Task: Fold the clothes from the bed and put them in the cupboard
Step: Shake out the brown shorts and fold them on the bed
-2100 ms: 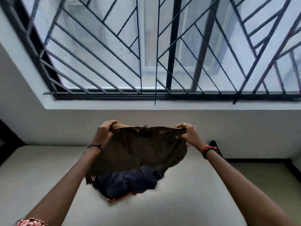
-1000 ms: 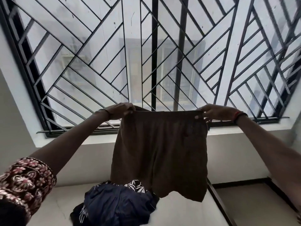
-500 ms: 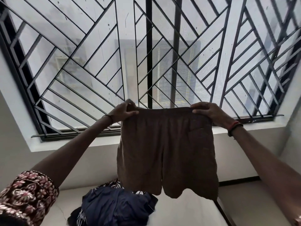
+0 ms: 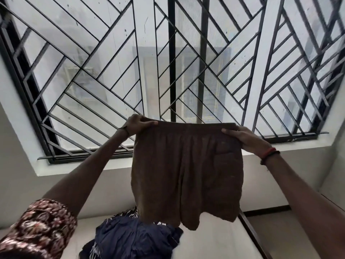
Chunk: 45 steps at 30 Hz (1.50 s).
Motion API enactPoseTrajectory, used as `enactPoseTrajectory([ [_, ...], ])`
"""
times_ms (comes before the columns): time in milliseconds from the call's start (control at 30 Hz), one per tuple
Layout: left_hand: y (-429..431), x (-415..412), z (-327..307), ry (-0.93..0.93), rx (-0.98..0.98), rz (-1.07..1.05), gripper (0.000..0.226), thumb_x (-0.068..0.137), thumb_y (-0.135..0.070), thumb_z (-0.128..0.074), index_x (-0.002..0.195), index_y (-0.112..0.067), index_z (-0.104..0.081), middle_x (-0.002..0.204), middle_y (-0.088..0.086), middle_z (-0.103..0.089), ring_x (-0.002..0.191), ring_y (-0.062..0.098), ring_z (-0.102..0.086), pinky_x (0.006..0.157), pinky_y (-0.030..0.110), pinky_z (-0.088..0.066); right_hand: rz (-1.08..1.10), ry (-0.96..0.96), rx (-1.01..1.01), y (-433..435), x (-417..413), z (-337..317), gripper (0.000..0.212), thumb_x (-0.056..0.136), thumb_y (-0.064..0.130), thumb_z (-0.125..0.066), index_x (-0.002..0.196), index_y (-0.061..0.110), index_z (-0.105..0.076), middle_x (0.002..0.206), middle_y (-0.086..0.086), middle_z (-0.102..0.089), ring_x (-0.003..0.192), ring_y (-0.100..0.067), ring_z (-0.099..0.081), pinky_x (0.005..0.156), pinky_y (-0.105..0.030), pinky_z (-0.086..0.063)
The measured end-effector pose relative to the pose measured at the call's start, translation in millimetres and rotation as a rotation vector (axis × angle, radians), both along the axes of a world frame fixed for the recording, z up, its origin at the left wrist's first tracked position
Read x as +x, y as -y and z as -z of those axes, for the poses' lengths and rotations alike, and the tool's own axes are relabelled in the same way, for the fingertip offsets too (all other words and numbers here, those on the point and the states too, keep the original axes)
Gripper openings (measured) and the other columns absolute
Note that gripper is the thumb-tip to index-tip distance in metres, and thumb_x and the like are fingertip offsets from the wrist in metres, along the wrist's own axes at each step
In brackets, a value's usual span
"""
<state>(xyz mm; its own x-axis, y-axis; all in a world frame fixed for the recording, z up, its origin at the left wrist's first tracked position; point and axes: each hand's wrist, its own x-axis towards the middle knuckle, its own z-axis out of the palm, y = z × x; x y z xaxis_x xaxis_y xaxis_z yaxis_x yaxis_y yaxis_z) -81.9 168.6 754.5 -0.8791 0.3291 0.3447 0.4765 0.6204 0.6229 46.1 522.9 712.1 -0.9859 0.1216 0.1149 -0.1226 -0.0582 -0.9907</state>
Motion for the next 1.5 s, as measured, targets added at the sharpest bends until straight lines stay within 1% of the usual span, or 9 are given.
enactPoseTrajectory([
  [133,-27.9,-7.7,31.7,0.120,0.021,-0.176,0.035,0.083,-0.043,-0.066,0.087,-0.009,-0.072,0.082,0.009,-0.062,0.082,0.019,-0.054,0.070,0.025,-0.039,0.287,0.084,0.003,36.6,-35.1,28.0,0.006,0.084,-0.002,-0.064,0.078,-0.001,-0.063,0.060,-0.006,-0.070,0.049,-0.012,-0.065,0.052,-0.023,-0.056],
  [233,-48.5,-4.6,56.4,0.257,0.188,-0.191,0.030,0.081,-0.035,-0.069,0.081,-0.005,-0.071,0.076,0.009,-0.062,0.075,0.018,-0.057,0.067,0.026,-0.044,0.418,0.126,0.040,63.4,-57.4,54.7,0.016,0.075,0.009,-0.070,0.063,0.004,-0.060,0.069,-0.016,-0.063,0.060,-0.025,-0.063,0.067,-0.038,-0.053],
  [333,-65.9,10.6,78.2,0.417,0.323,-0.062,0.022,0.081,-0.022,-0.072,0.068,-0.006,-0.064,0.057,0.002,-0.060,0.055,0.012,-0.054,0.051,0.020,-0.044,0.402,0.109,0.118,89.1,-64.3,70.9,0.018,0.077,0.013,-0.065,0.060,0.007,-0.059,0.071,-0.013,-0.058,0.069,-0.024,-0.058,0.062,-0.036,-0.046],
  [733,-87.9,44.9,107.6,0.669,0.507,0.216,0.016,0.097,-0.015,-0.048,0.089,-0.010,-0.061,0.070,-0.002,-0.062,0.058,0.004,-0.059,0.056,0.016,-0.049,0.185,0.092,0.310,123.6,-59.9,90.5,0.061,0.072,0.060,-0.071,0.072,0.000,-0.066,0.071,-0.006,-0.064,0.069,-0.017,-0.057,0.065,-0.040,-0.046],
  [833,-85.1,46.8,107.4,0.755,0.523,0.244,0.035,0.103,-0.028,-0.032,0.097,-0.011,-0.062,0.084,0.002,-0.064,0.070,0.006,-0.065,0.065,0.022,-0.053,0.005,-0.004,0.261,120.6,-46.8,91.4,0.024,0.076,0.027,-0.078,0.089,0.009,-0.074,0.089,-0.005,-0.073,0.078,-0.010,-0.064,0.074,-0.026,-0.052],
  [1067,-79.8,45.4,115.6,0.619,0.519,0.357,0.022,0.102,-0.020,-0.036,0.103,-0.012,-0.057,0.084,0.000,-0.071,0.072,0.007,-0.068,0.072,0.027,-0.053,-0.136,0.014,0.200,110.3,-28.5,93.6,0.025,0.082,0.003,-0.069,0.107,0.001,-0.067,0.090,-0.001,-0.071,0.081,-0.007,-0.067,0.071,-0.015,-0.051],
  [1133,-73.0,33.9,124.3,0.359,0.322,0.379,0.021,0.094,-0.024,-0.055,0.112,-0.014,-0.054,0.100,0.004,-0.068,0.090,0.002,-0.065,0.085,0.031,-0.048,-0.162,0.029,0.172,109.3,-22.2,96.1,0.019,0.090,0.008,-0.062,0.107,0.003,-0.067,0.095,-0.003,-0.072,0.089,-0.012,-0.068,0.077,-0.019,-0.053],
  [1267,-58.9,27.3,134.4,0.001,-0.566,0.418,0.106,0.055,-0.067,-0.073,0.144,-0.032,-0.027,0.145,-0.002,-0.040,0.133,0.017,-0.035,0.114,0.046,-0.017,-0.235,0.151,0.177,104.0,-9.1,102.7,0.027,0.098,0.020,-0.050,0.111,0.000,-0.063,0.105,-0.012,-0.068,0.096,-0.019,-0.065,0.083,-0.024,-0.054],
  [1500,-67.3,40.7,153.3,0.195,-0.683,0.541,0.047,0.077,-0.033,-0.075,0.117,-0.015,-0.059,0.107,0.005,-0.065,0.100,0.023,-0.060,0.074,0.023,-0.041,-0.307,0.195,0.354,83.6,19.4,121.9,0.032,0.096,0.021,-0.052,0.115,-0.003,-0.060,0.103,-0.008,-0.064,0.098,-0.016,-0.061,0.090,-0.029,-0.049],
])
